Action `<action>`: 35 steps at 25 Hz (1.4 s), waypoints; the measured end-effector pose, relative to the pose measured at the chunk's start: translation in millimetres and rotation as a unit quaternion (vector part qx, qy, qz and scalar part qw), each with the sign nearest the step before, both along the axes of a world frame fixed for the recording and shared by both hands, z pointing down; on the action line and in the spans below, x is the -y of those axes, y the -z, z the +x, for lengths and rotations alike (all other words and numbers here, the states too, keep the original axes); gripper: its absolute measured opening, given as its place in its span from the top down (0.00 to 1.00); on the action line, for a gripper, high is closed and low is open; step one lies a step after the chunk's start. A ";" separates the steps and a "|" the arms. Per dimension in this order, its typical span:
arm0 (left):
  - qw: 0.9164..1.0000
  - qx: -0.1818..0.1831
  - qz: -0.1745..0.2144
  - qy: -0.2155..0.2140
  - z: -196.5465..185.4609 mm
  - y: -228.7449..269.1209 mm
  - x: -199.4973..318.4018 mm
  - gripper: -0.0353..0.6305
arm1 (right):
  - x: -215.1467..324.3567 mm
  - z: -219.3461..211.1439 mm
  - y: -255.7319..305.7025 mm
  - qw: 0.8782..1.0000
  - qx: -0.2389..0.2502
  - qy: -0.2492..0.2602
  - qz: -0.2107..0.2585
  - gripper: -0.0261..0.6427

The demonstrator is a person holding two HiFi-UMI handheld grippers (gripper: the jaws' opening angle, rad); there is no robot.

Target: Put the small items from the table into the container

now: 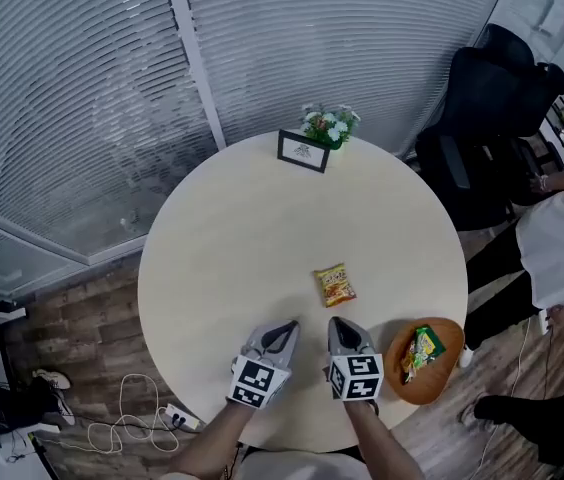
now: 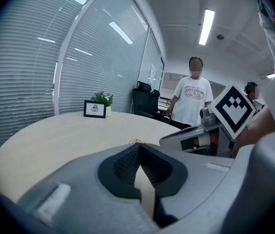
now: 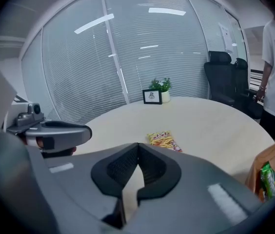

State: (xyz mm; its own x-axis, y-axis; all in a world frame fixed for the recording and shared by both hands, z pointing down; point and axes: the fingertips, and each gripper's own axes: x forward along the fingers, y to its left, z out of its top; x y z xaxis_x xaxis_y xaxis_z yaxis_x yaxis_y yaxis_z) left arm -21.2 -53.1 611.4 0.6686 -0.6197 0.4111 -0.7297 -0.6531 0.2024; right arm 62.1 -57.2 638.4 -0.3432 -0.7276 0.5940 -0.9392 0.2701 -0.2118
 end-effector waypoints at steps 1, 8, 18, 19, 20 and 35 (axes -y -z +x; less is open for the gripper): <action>1.000 0.004 0.001 0.006 -5.0 -0.4 1.7 0.96 | 2.0 -4.5 -1.1 1.000 -0.001 0.003 0.000 0.96; 1.000 0.005 0.002 0.024 -24.7 -6.7 12.1 0.95 | 20.9 -9.0 -6.9 1.000 -0.022 -0.007 0.012 0.96; 0.999 0.018 -0.024 0.045 -60.5 -28.0 2.8 0.95 | 74.8 42.7 -49.4 0.994 -0.080 -0.065 -0.024 0.68; 0.998 0.019 -0.026 0.046 -63.0 -28.8 1.4 0.95 | 78.6 45.7 -55.3 0.994 -0.084 -0.066 -0.032 0.67; 0.998 0.021 -0.028 0.047 -65.5 -29.4 0.2 0.95 | 81.8 48.1 -60.6 0.993 -0.084 -0.067 -0.039 0.66; 0.998 0.018 -0.043 0.053 -77.1 -42.4 -7.8 0.95 | 76.9 24.4 -74.6 0.995 -0.034 -0.030 -0.084 0.86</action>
